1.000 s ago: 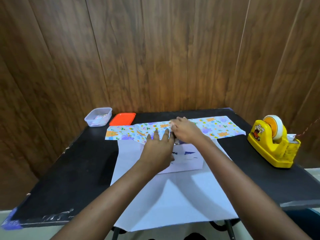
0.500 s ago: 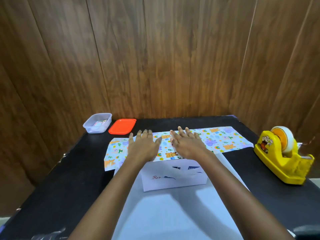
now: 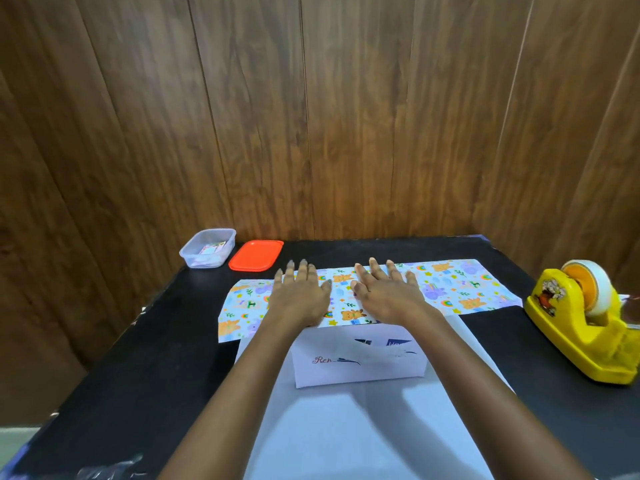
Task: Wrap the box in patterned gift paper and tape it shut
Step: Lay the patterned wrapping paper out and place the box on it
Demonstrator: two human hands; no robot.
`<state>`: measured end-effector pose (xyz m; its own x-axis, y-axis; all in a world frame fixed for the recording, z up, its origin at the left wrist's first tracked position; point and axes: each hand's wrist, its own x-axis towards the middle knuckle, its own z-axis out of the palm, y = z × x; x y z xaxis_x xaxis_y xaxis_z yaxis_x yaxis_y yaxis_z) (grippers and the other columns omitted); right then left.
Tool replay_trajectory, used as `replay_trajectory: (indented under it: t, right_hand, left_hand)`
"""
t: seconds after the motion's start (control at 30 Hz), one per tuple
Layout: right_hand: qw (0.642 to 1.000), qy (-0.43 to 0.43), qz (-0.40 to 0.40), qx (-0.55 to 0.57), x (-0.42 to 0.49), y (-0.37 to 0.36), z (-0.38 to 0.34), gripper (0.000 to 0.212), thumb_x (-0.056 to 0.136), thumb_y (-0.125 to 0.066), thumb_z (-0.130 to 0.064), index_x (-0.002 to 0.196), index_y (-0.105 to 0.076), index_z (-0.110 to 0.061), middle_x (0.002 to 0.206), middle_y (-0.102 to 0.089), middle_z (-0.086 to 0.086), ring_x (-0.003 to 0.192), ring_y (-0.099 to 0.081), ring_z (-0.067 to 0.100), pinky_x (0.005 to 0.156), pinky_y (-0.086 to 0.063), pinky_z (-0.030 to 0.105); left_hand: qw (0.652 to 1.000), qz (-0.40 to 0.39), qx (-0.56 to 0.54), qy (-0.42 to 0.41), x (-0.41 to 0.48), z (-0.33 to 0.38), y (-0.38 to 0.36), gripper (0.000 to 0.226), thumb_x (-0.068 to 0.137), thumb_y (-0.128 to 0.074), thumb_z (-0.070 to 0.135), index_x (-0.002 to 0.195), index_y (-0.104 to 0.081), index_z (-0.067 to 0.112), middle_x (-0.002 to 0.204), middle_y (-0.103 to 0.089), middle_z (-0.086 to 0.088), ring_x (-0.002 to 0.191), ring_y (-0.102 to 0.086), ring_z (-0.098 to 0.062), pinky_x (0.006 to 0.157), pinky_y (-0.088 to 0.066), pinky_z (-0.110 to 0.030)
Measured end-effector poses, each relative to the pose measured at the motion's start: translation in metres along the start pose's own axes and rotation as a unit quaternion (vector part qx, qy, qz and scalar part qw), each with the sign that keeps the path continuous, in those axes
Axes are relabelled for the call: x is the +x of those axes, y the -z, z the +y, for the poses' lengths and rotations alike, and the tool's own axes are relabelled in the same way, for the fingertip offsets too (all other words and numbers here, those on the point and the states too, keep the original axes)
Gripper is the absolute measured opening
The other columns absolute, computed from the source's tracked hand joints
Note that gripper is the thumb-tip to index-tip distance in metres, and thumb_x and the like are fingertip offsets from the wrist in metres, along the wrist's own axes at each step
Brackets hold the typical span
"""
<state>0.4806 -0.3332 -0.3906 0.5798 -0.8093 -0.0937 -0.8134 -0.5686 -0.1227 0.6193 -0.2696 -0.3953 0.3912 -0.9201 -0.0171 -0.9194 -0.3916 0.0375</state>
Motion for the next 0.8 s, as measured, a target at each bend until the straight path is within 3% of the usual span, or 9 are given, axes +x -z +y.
replay_trajectory:
  t: [0.1, 0.2, 0.33, 0.43, 0.5, 0.57, 0.63, 0.7, 0.8]
  right_hand:
    - [1.0, -0.017, 0.002, 0.017, 0.002, 0.0, -0.001, 0.056, 0.101, -0.015, -0.042, 0.151, 0.002, -0.024, 0.158, 0.014, 0.007, 0.146, 0.011, 0.025, 0.115, 0.003, 0.05]
    - [0.999, -0.023, -0.002, 0.023, 0.002, 0.0, -0.001, 0.055, 0.101, -0.014, -0.042, 0.151, 0.003, -0.025, 0.157, 0.016, 0.008, 0.146, 0.012, 0.024, 0.115, 0.004, 0.049]
    - [0.997, -0.014, 0.013, 0.068, 0.007, 0.001, 0.001, 0.054, 0.101, -0.019, -0.039, 0.151, -0.006, -0.023, 0.159, 0.008, 0.009, 0.146, 0.009, 0.023, 0.115, 0.002, 0.047]
    - [0.954, 0.003, 0.178, 0.241, -0.003, 0.002, 0.01, 0.044, 0.098, -0.038, -0.02, 0.141, -0.041, -0.012, 0.151, -0.031, 0.013, 0.142, -0.021, 0.022, 0.114, -0.017, 0.036]
    - [0.89, -0.007, 0.342, 0.303, -0.021, -0.002, 0.02, 0.03, 0.088, -0.048, -0.006, 0.114, -0.063, -0.005, 0.121, -0.059, 0.012, 0.12, -0.044, 0.026, 0.099, -0.032, 0.035]
    - [0.866, -0.022, 0.404, 0.294, -0.036, -0.011, 0.029, 0.02, 0.082, -0.052, -0.006, 0.097, -0.066, -0.006, 0.103, -0.062, 0.007, 0.105, -0.048, 0.025, 0.091, -0.033, 0.035]
    - [0.886, -0.011, 0.377, 0.27, -0.044, -0.022, 0.035, 0.029, 0.08, -0.049, -0.02, 0.1, -0.068, -0.01, 0.107, -0.062, 0.004, 0.107, -0.049, 0.023, 0.096, -0.03, 0.033]
    - [0.91, 0.022, 0.339, 0.237, -0.047, -0.033, 0.04, 0.037, 0.083, -0.045, -0.029, 0.108, -0.07, -0.017, 0.121, -0.061, 0.001, 0.117, -0.05, 0.021, 0.104, -0.027, 0.035]
    - [0.92, 0.039, 0.327, 0.213, -0.05, -0.037, 0.044, 0.029, 0.094, -0.048, -0.023, 0.116, -0.067, -0.023, 0.132, -0.055, -0.005, 0.125, -0.044, 0.014, 0.106, -0.022, 0.03]
  left_hand:
    - [0.998, 0.023, 0.051, 0.008, -0.004, 0.008, 0.0, 0.058, 0.101, -0.01, 0.035, 0.149, -0.003, 0.003, 0.158, 0.003, -0.009, 0.145, 0.01, -0.023, 0.116, 0.007, -0.04]
    - [0.998, 0.017, -0.019, -0.049, -0.005, 0.02, -0.005, 0.055, 0.102, -0.013, 0.033, 0.15, -0.003, 0.007, 0.159, 0.002, -0.005, 0.146, 0.006, -0.019, 0.117, 0.001, -0.037]
    - [0.998, 0.025, -0.025, -0.049, -0.005, 0.019, -0.004, 0.055, 0.102, -0.013, 0.033, 0.15, -0.003, 0.008, 0.159, 0.002, -0.004, 0.146, 0.004, -0.019, 0.118, -0.001, -0.037]
    - [0.998, 0.014, -0.033, -0.054, -0.003, 0.019, -0.002, 0.055, 0.102, -0.014, 0.033, 0.15, -0.005, 0.008, 0.159, 0.0, -0.005, 0.146, 0.002, -0.019, 0.118, -0.003, -0.037]
    - [0.998, 0.038, -0.025, -0.048, -0.006, 0.019, 0.0, 0.054, 0.102, -0.017, 0.033, 0.149, -0.013, 0.006, 0.158, -0.009, -0.007, 0.146, -0.006, -0.021, 0.117, -0.008, -0.038]
    - [0.993, 0.113, 0.024, -0.031, -0.021, 0.023, 0.001, 0.049, 0.102, -0.021, 0.031, 0.141, -0.035, 0.004, 0.149, -0.034, -0.012, 0.138, -0.03, -0.026, 0.111, -0.023, -0.037]
    - [0.975, 0.214, 0.057, -0.036, -0.038, 0.025, -0.003, 0.043, 0.101, -0.024, 0.031, 0.116, -0.057, 0.006, 0.121, -0.06, -0.011, 0.112, -0.054, -0.028, 0.096, -0.037, -0.036]
    - [0.96, 0.272, 0.044, -0.056, -0.053, 0.024, -0.013, 0.045, 0.098, -0.031, 0.032, 0.091, -0.067, 0.007, 0.094, -0.069, -0.009, 0.089, -0.064, -0.028, 0.088, -0.044, -0.039]
    - [0.943, 0.318, 0.037, -0.09, -0.064, 0.01, -0.033, 0.057, 0.092, -0.03, 0.044, 0.089, -0.073, 0.007, 0.093, -0.073, -0.008, 0.087, -0.069, -0.025, 0.088, -0.049, -0.048]
